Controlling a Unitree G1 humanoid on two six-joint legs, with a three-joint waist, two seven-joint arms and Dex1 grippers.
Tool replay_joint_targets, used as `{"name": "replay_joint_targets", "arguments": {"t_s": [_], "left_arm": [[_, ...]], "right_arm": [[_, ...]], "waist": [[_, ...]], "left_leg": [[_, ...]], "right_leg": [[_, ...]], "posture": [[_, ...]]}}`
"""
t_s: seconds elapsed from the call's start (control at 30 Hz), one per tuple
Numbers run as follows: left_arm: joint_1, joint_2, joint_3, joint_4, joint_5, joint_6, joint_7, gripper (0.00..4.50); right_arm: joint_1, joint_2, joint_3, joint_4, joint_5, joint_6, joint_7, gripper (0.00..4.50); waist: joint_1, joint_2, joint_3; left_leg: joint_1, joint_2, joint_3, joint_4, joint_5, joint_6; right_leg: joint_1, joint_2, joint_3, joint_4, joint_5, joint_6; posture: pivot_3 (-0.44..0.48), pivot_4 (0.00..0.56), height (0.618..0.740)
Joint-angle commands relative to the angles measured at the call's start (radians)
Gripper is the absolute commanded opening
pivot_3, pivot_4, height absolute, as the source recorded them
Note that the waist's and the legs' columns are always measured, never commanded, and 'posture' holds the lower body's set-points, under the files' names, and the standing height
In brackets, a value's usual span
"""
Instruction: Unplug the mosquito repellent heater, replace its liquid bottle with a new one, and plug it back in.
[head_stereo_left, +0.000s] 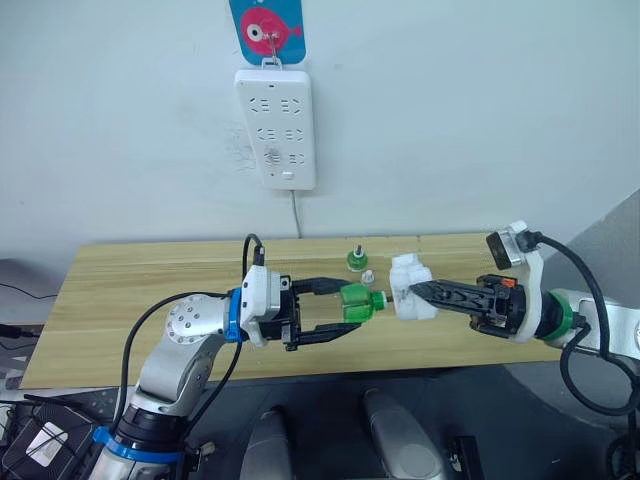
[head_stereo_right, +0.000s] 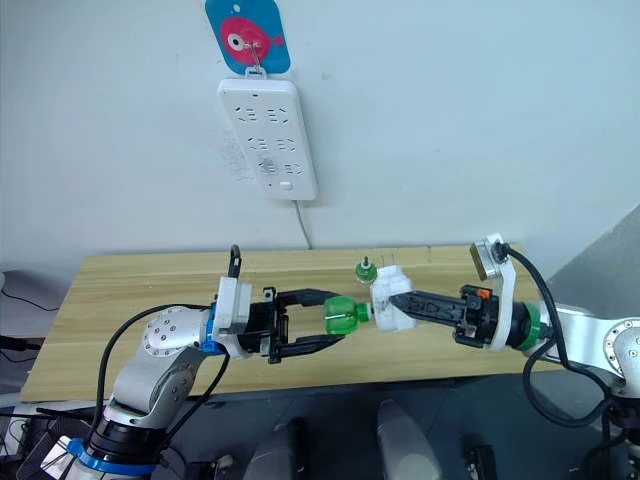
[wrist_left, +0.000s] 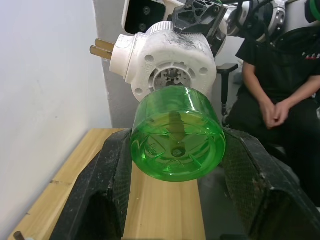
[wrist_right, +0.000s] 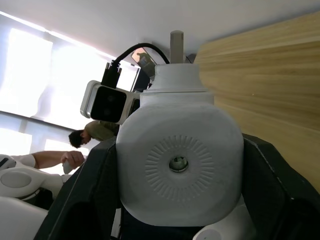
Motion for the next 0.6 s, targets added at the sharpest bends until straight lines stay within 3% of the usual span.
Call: {"name": "replay_joint_targets", "arguments": {"t_s": [0.03,0.6], "left_arm": [[-0.014,-0.007,-0.020,-0.073,-0.034,0.008,-0.003,2.32],[0.011,-0.015,-0.009,-0.139,-0.055,0.057,0.033,2.32]], "right_arm": [[-0.007,-0.012,0.009,-0.033,0.033,0.018,0.031,2.94],[-0.012,-0.012,0.001,0.006,0.033,0.020,0.032,2.94]], "waist": [[0.000,0.000,0.000],[0.000,0.000,0.000]], "left_leg": [[0.000,0.000,0.000,0.000,0.000,0.000],[0.000,0.000,0.000,0.000,0.000,0.000]], "right_leg": [[0.000,0.000,0.000,0.000,0.000,0.000],[0.000,0.000,0.000,0.000,0.000,0.000]], "posture": [[-0.236,0.230,0.733],[-0.234,0.227,0.733]]}}
